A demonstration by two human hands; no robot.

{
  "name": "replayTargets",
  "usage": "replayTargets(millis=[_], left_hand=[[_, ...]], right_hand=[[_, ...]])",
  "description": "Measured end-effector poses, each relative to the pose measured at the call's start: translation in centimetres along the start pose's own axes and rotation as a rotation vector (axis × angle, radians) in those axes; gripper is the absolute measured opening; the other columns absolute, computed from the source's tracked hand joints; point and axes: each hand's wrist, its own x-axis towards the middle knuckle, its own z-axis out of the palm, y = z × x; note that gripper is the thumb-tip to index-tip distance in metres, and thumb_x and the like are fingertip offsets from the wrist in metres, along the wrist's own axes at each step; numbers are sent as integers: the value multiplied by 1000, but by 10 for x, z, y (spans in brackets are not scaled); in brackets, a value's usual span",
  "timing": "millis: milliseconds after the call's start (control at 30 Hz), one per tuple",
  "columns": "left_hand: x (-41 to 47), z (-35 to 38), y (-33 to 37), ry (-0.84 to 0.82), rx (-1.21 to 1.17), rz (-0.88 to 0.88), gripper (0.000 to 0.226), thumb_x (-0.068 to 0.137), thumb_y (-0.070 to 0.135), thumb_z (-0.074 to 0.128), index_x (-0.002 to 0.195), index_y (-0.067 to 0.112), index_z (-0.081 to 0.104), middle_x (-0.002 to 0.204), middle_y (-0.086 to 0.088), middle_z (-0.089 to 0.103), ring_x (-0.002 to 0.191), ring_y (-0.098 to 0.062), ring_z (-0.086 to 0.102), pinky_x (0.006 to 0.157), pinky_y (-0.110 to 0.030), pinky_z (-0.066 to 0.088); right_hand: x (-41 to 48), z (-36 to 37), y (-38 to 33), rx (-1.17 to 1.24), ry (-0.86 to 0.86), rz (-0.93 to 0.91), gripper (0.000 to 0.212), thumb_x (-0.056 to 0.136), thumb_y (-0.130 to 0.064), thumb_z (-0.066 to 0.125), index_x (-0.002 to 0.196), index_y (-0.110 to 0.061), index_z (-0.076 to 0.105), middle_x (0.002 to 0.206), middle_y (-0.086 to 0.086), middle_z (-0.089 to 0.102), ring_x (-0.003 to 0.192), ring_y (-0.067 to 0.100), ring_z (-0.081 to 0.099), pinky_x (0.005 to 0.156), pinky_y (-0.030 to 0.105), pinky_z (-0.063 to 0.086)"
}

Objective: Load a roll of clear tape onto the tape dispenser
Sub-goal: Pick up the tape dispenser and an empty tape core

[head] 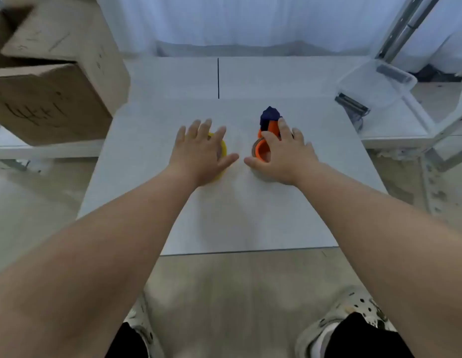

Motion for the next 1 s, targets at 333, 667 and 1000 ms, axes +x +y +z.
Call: replayTargets(millis=[333,667,1000], left_hand=[[-7,-9,1,-106,123,-52,69,84,49,51,144,23,28,153,-12,25,141,-34,22,116,-54,7],[-17,-36,8,-82,-156,-182,53,98,46,29,137,14,44,141,-13,46,130,-33,39,108,-46,27],[-35,-115,30,35,-993,-224,25,90,13,51,115,10,47,91,-12,61,72,-26,66,68,-35,60]], right_hand=[[-2,1,-21,83,-39,14,83,79,-50,61,146,-22,20,157,14,-3,141,38,9,105,46,33],[-14,-26,-40,36,53,-72,73,72,-51,61,129,-12,38,126,12,39,123,30,31,95,43,44],[-45,-73,-65,236,470,-299,97,71,-45,74,145,-11,23,144,9,30,130,27,29,98,36,39]])
